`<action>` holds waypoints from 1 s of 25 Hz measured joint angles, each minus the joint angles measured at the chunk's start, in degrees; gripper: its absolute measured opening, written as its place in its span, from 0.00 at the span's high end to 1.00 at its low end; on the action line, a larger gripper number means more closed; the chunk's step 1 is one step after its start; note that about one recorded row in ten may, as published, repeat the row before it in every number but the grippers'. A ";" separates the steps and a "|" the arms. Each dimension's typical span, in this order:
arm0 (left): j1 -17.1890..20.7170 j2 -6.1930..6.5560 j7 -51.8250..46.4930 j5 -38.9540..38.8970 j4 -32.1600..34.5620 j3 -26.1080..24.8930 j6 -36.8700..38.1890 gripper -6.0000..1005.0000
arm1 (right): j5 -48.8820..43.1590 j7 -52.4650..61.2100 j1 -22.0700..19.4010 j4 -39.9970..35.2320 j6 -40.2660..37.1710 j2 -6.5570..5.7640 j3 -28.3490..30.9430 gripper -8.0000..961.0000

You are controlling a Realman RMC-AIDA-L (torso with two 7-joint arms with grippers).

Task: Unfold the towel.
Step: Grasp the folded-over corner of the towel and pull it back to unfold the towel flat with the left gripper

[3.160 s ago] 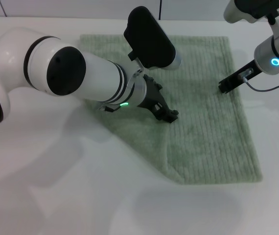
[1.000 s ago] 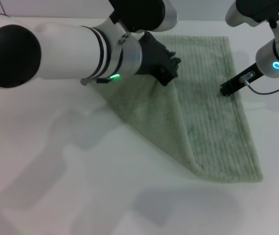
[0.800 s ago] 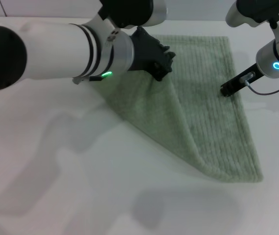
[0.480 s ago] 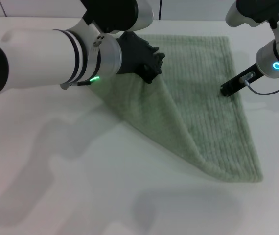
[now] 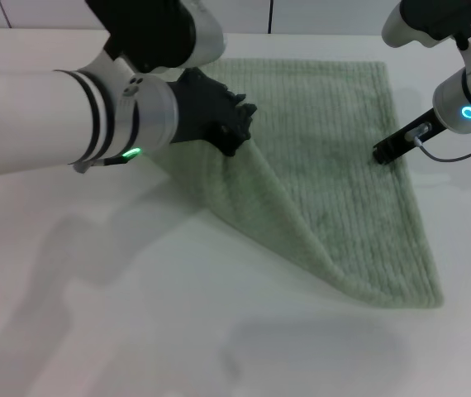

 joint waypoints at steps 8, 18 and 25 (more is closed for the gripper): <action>3.35 0.08 0.12 0.08 -1.75 -1.47 -1.87 0.94 | 0.00 0.00 -0.11 0.00 0.00 0.00 0.00 0.99; 7.31 0.08 -0.15 0.07 -4.03 -2.62 -3.04 0.93 | 0.00 0.00 -0.31 -0.17 -0.16 0.00 0.00 0.99; 8.97 0.07 -0.28 0.07 -4.45 -2.67 -3.15 0.92 | 0.00 0.00 -0.33 -0.44 -0.44 0.00 0.00 0.99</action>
